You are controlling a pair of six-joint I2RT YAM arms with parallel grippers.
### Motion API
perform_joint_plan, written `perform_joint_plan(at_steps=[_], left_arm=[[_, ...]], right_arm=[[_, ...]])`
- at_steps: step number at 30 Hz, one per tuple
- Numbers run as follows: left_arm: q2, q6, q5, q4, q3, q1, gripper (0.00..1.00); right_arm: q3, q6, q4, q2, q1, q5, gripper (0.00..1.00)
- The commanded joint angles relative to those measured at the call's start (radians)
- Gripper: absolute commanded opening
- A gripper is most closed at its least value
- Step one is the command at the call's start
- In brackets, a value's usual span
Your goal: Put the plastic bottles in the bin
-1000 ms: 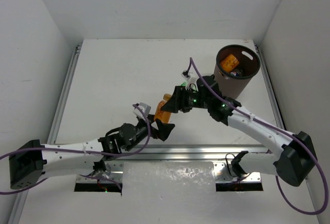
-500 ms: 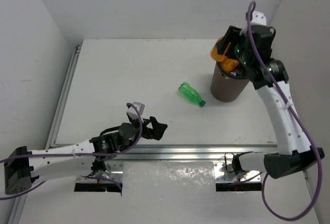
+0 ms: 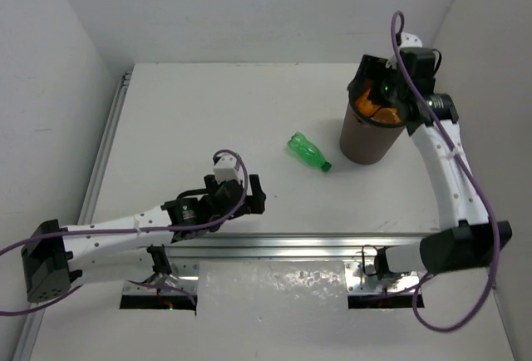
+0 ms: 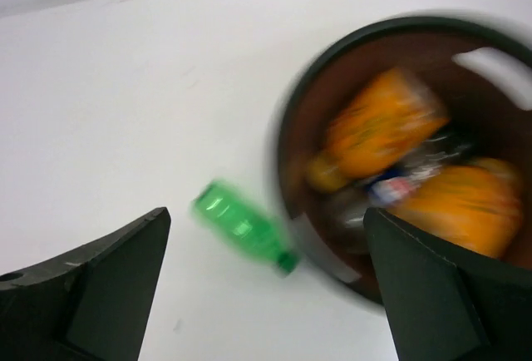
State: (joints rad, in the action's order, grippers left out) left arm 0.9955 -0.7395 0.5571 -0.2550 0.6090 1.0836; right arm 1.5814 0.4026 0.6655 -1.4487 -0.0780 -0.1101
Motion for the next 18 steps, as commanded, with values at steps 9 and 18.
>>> perform_joint_plan(at_steps=[9, 18], left_arm=[[0.022, -0.029, 0.053, -0.365, 0.276, -0.254, 1.0], [-0.003, 0.115, 0.037, -0.429, 0.357, -0.252, 1.0]], right_arm=[[-0.271, -0.243, -0.231, 0.007, -0.382, 0.1, 0.96], [-0.164, -0.335, -0.224, -0.32, -0.388, 0.0, 0.94]])
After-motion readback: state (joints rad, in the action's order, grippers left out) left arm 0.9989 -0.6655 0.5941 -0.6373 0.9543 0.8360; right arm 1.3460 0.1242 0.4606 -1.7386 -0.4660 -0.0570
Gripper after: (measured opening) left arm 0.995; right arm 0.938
